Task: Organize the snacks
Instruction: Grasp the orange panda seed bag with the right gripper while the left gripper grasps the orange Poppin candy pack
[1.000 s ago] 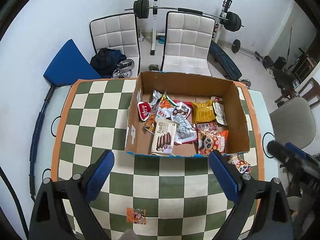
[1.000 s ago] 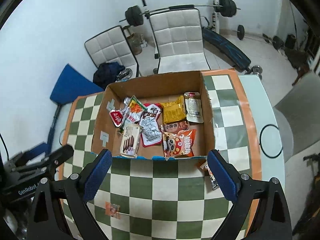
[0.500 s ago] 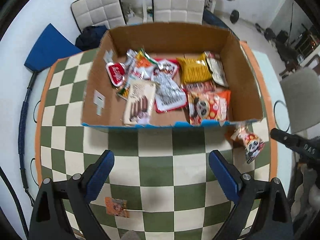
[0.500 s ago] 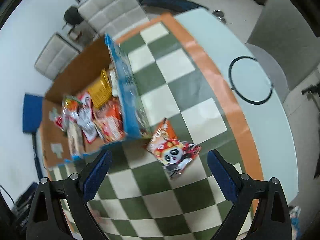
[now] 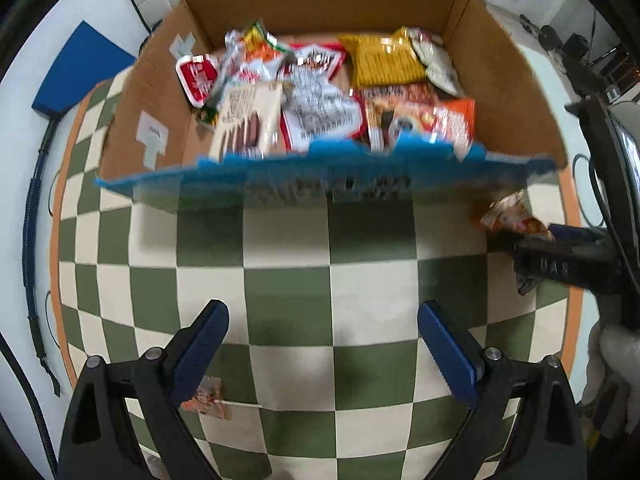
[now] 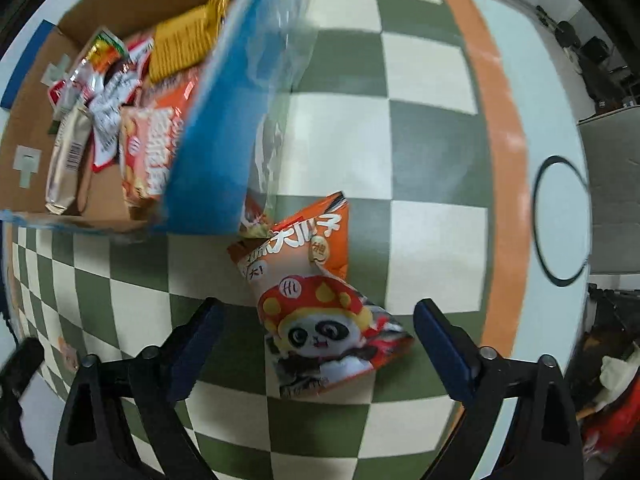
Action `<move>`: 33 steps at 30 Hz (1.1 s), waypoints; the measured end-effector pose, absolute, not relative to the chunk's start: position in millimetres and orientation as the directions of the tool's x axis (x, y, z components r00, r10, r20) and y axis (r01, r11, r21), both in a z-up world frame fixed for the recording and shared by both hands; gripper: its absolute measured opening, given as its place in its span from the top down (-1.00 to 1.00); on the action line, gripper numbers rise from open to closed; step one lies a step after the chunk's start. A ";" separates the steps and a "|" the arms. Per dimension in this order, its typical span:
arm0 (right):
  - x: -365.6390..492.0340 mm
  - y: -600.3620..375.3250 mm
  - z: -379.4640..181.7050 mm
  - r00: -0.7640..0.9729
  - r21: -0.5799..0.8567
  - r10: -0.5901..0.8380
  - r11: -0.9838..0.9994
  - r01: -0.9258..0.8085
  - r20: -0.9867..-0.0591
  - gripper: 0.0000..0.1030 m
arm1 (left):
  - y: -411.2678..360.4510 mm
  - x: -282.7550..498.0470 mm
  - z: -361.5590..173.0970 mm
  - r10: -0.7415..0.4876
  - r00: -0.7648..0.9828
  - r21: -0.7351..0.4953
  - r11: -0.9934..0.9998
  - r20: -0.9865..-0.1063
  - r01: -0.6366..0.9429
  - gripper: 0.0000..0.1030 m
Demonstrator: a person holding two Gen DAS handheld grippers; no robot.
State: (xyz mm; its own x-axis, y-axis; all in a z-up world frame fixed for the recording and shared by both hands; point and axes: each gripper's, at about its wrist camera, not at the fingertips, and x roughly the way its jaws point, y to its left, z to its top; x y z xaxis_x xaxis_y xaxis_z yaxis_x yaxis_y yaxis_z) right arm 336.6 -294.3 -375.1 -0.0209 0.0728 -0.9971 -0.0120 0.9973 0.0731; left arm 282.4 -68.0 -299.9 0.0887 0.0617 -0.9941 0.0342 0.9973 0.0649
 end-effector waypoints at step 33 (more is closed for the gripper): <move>253.0 -135.0 -360.8 -0.024 0.234 0.234 0.955 -0.182 -0.972 0.04 | 157.1 179.2 -410.1 -0.279 -0.262 0.031 0.629 -0.924 -0.776 -0.06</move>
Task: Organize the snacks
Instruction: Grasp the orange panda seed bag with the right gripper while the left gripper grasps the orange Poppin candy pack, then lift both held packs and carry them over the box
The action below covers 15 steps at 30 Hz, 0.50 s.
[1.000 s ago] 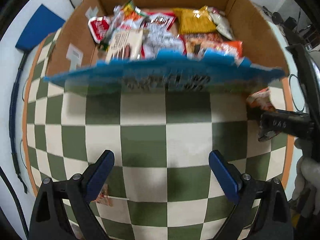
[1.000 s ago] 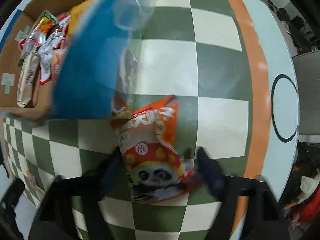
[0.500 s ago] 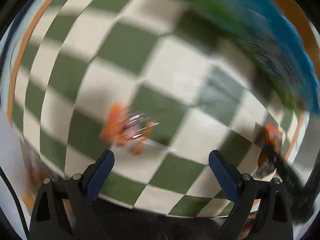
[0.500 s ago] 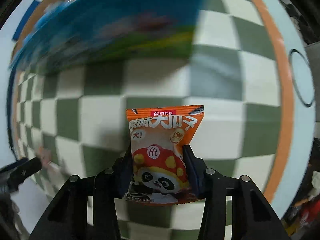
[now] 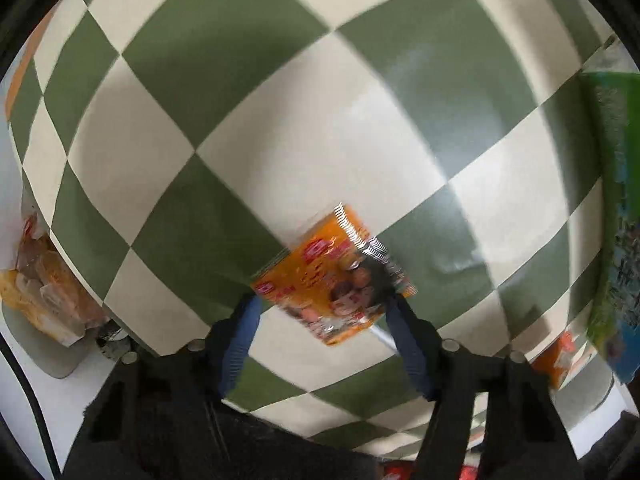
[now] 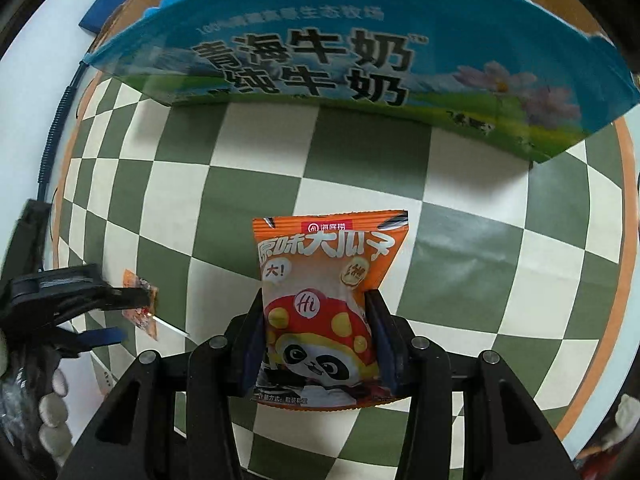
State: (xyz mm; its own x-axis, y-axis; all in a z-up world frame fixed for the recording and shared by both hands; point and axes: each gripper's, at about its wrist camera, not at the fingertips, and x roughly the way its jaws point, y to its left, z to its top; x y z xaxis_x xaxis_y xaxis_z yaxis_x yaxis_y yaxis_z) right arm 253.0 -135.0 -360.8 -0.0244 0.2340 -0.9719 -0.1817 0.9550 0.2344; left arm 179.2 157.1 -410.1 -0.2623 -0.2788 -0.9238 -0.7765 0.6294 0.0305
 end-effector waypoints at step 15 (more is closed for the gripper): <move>247.6 -145.3 -357.3 0.001 0.252 0.255 0.956 -0.148 -0.967 0.05 | 111.5 185.0 -385.6 -0.149 -0.226 0.031 0.768 -0.963 -0.640 0.48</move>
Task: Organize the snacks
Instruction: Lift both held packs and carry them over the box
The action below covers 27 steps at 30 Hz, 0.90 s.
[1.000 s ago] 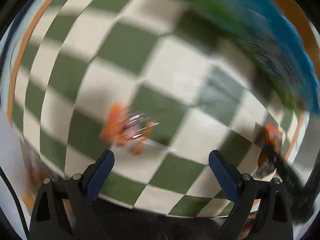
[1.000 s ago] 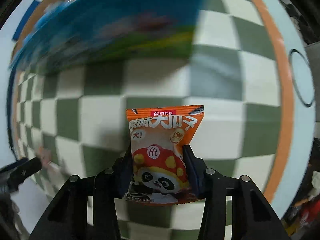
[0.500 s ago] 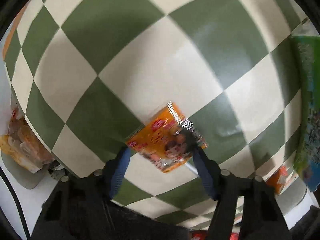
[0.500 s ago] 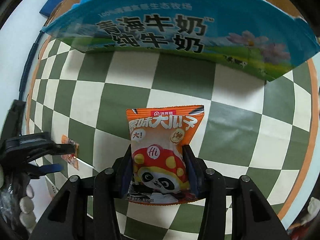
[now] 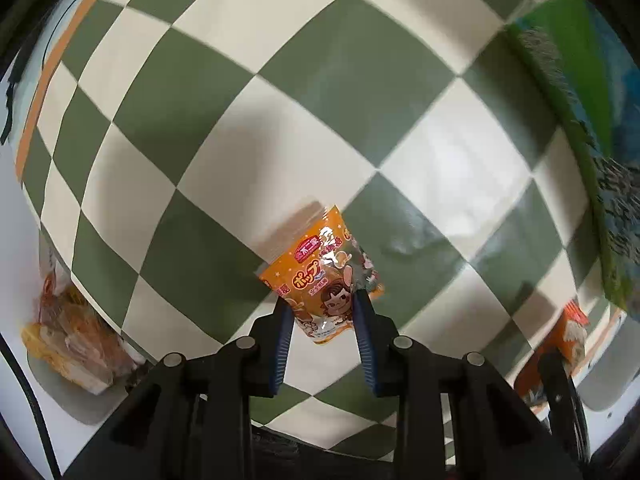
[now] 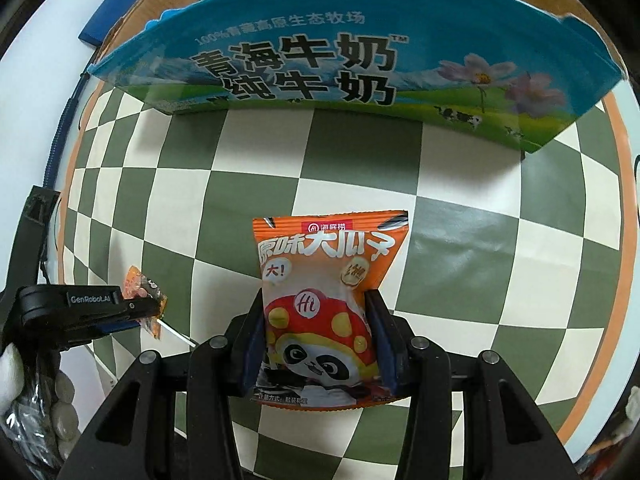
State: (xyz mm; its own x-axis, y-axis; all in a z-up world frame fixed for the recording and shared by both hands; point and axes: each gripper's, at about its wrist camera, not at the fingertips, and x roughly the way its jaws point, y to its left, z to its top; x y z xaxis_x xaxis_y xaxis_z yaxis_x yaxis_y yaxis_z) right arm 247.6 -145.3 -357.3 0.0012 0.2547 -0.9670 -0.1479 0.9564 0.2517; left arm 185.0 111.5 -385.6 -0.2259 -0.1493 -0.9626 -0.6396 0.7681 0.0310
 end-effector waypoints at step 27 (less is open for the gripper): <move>317.3 -200.2 -191.3 0.230 0.399 0.411 0.912 -0.097 -0.883 0.05 | 12.2 343.7 -192.7 -0.160 0.156 -0.185 0.970 -0.975 -0.160 0.48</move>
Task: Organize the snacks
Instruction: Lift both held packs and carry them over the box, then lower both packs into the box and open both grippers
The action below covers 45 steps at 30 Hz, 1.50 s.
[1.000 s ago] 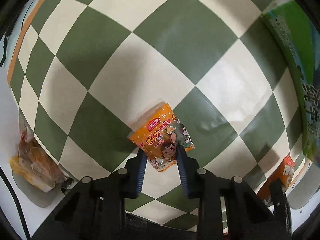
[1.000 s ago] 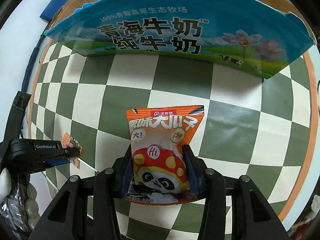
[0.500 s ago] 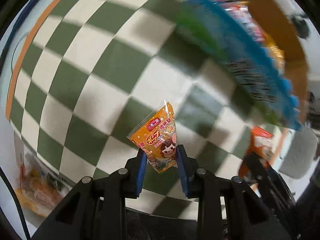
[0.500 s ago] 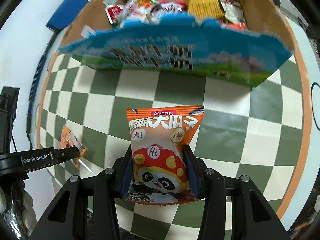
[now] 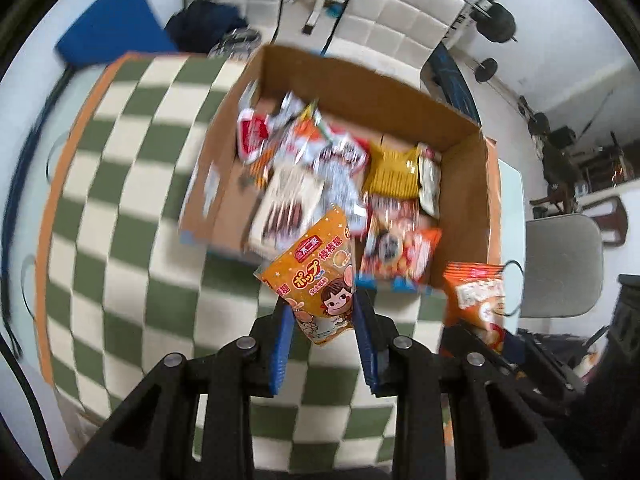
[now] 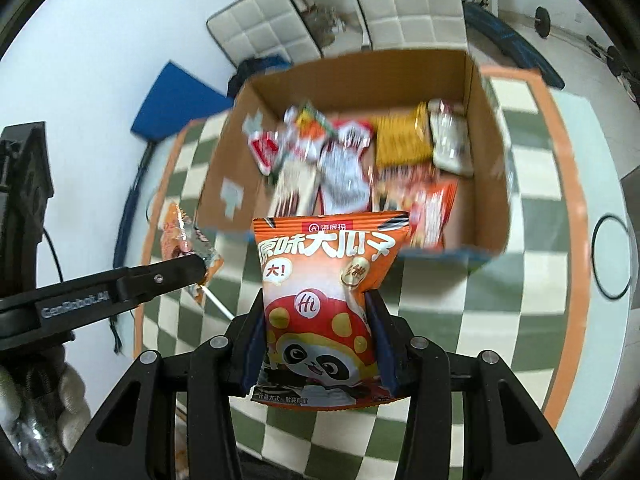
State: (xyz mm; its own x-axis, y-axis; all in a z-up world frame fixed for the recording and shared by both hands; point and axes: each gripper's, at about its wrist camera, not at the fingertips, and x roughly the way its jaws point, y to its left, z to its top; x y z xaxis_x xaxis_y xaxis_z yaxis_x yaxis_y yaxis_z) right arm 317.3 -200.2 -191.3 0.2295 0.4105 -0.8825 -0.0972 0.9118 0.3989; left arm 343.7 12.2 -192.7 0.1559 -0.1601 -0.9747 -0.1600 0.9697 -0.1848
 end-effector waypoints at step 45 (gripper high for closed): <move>456.9 -165.4 -283.6 -0.003 0.465 0.465 0.885 0.020 -0.885 -0.02 | 21.8 463.3 -302.2 0.035 -0.230 0.024 0.998 -0.973 0.050 0.22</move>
